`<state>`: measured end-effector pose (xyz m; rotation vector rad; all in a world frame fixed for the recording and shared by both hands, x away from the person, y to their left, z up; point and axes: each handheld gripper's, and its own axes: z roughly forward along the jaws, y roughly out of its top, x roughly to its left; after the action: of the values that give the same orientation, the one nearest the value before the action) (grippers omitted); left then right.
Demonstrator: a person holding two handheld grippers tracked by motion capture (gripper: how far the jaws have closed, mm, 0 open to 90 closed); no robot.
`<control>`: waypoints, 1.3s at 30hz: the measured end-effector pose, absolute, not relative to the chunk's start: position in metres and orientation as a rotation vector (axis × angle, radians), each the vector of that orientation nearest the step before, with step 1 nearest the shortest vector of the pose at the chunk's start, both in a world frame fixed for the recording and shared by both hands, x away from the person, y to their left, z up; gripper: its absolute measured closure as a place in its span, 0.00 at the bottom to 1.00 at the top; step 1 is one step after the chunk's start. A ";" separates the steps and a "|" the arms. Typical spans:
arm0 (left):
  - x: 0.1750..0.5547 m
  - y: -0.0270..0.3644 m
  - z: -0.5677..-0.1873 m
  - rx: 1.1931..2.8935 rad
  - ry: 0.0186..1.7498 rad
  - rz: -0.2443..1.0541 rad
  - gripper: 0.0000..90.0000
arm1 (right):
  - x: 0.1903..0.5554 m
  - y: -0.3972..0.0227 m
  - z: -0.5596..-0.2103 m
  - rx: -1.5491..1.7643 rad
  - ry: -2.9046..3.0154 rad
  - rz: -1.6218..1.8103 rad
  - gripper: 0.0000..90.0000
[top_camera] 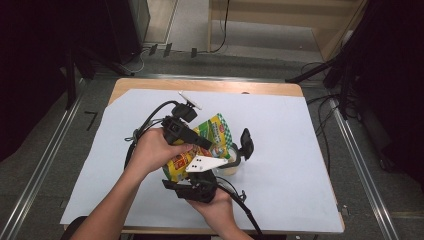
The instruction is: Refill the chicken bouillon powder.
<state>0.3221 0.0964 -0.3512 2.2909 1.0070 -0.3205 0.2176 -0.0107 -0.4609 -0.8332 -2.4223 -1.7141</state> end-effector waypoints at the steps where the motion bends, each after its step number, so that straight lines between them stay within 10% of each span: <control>1: 0.322 0.096 -0.351 2.291 1.010 -0.317 0.87 | 0.218 -0.011 -0.461 -0.833 -2.424 -1.713 0.73; 39: 0.335 0.092 -0.351 2.365 0.976 -0.342 0.93 | 0.216 -0.006 -0.458 -0.817 -2.442 -1.693 0.74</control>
<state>0.3348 0.0920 -0.3505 2.3647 0.9763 -0.3417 0.2157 -0.0056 -0.4577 -0.8172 -2.4423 -1.6931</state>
